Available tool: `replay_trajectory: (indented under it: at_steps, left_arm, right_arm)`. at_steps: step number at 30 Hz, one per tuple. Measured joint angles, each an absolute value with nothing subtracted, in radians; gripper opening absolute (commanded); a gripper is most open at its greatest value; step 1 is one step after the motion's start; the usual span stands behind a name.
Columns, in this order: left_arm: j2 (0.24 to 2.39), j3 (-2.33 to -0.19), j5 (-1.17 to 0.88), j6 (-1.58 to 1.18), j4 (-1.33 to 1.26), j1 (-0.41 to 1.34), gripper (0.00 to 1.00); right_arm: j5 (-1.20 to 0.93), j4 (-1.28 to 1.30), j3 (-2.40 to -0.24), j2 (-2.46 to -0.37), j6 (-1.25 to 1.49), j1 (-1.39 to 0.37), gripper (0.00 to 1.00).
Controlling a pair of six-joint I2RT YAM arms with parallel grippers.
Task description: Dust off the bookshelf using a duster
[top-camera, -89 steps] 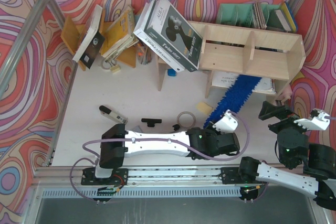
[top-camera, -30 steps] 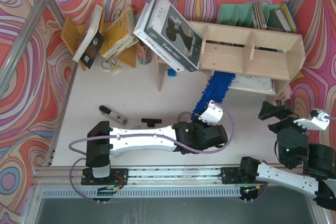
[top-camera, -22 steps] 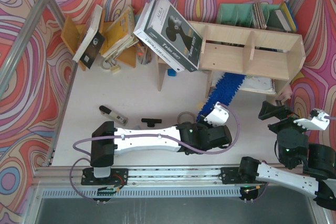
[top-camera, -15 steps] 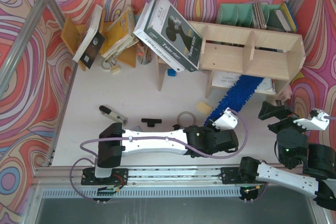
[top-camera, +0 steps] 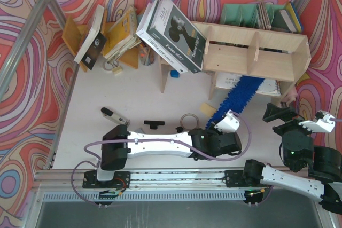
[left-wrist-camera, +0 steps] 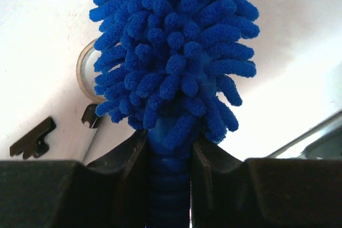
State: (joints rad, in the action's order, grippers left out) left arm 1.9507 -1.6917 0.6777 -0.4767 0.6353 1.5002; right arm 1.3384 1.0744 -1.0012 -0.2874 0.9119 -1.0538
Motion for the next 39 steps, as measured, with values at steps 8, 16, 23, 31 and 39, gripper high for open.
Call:
replay_trajectory:
  at_steps: [8,16,23,31,39]
  left_arm:
    - [1.858,-1.55,0.708,-0.583,0.678,1.415,0.0]
    - [1.848,-1.591,0.699,-0.598,0.699,1.406,0.0]
    - [1.929,-1.713,0.663,-0.527,0.692,1.435,0.0]
    - [2.02,-1.814,0.601,-0.413,0.648,1.488,0.0]
    - [1.975,-1.71,0.623,-0.397,0.601,1.5,0.0]
  right_arm:
    - [1.338,1.074,-1.001,-0.287,0.912,-1.054,0.98]
    - [1.338,1.074,-1.001,-0.287,0.912,-1.054,0.98]
    - [1.338,1.074,-1.001,-0.287,0.912,-1.053,0.98]
    - [1.338,1.074,-1.001,-0.287,0.912,-1.053,0.98]
    - [1.338,1.074,-1.001,-0.287,0.912,-1.054,0.98]
